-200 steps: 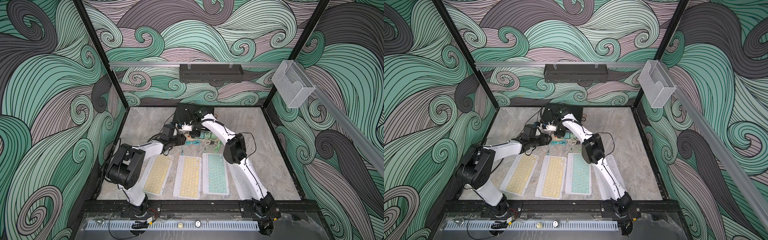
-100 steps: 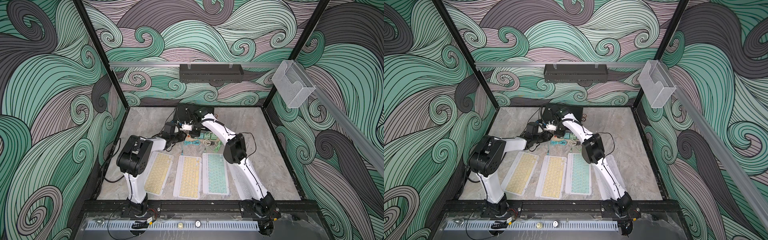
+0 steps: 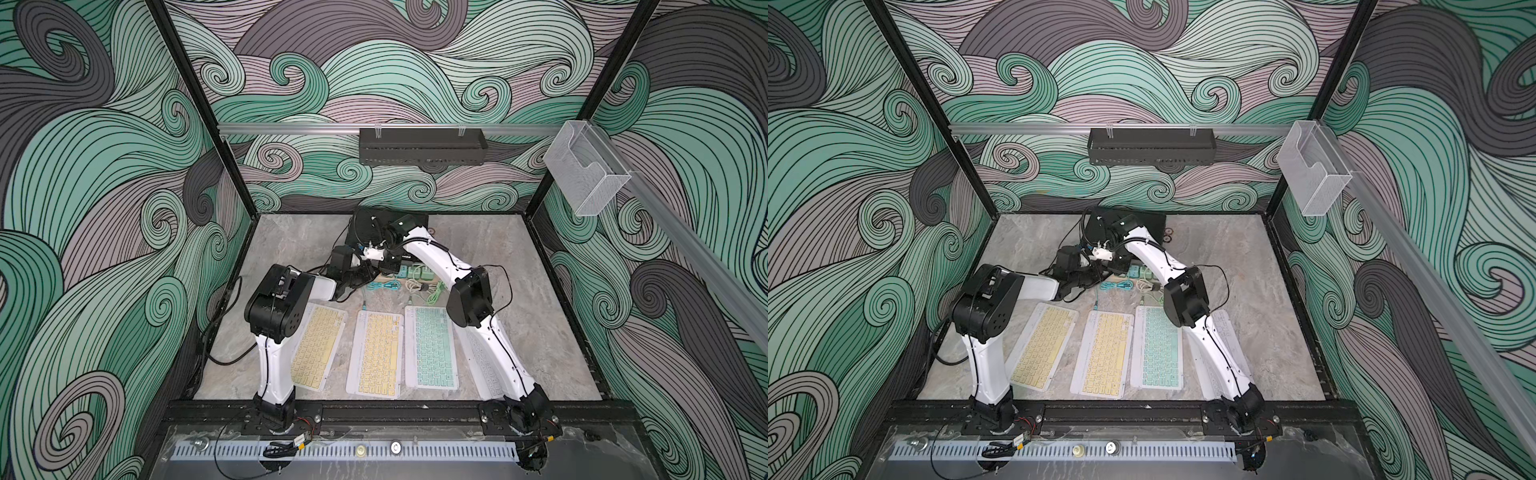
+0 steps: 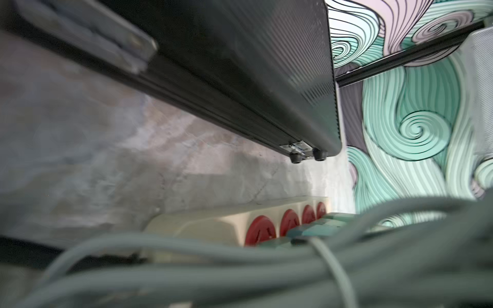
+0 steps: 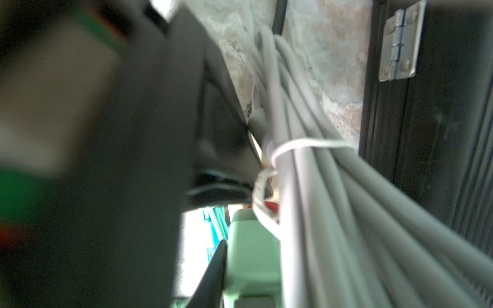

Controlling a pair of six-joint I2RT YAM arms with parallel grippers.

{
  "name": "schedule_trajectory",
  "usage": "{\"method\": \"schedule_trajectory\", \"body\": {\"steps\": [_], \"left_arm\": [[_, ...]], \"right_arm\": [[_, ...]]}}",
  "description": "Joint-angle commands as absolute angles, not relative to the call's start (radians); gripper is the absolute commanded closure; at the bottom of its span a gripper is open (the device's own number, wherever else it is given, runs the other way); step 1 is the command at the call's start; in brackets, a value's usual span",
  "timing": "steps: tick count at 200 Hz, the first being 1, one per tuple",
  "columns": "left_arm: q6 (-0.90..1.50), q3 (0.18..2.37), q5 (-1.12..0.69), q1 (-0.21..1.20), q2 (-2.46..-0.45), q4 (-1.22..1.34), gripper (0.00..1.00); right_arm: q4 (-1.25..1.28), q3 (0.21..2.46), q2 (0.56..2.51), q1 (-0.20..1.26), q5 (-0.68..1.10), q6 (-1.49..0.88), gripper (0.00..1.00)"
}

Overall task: Unplug the wireless keyboard
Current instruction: Remove the plug from the socket.

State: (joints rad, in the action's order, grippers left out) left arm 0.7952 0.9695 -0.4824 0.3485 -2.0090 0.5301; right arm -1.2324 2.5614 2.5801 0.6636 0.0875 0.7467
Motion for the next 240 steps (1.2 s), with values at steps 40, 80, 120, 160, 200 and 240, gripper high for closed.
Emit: {"method": "schedule_trajectory", "body": {"steps": [40,80,120,160,200,240], "left_arm": [[1.007,0.922,-0.505,0.353,-2.073,0.543,0.99],[1.067,0.942,-0.528,0.351,-2.149,0.526,1.0],[1.113,0.924,-0.52,0.351,-2.18,0.539,1.0],[1.083,0.926,-0.479,0.35,-2.153,0.428,1.0],[1.115,0.909,-0.479,0.35,-2.162,0.439,1.0],[1.111,0.913,-0.481,0.351,-2.174,0.431,1.0]], "right_arm": [[-1.248,2.567,2.58,0.684,0.234,0.698,1.0],[-1.227,2.57,2.568,0.693,0.167,0.696,1.0],[-1.21,2.563,2.582,0.724,-0.032,0.741,1.0],[-1.212,2.532,2.561,0.72,0.067,0.742,1.0],[-1.218,2.538,2.531,0.693,0.223,0.714,1.0],[-1.217,2.592,2.544,0.696,0.145,0.722,1.0]]}}
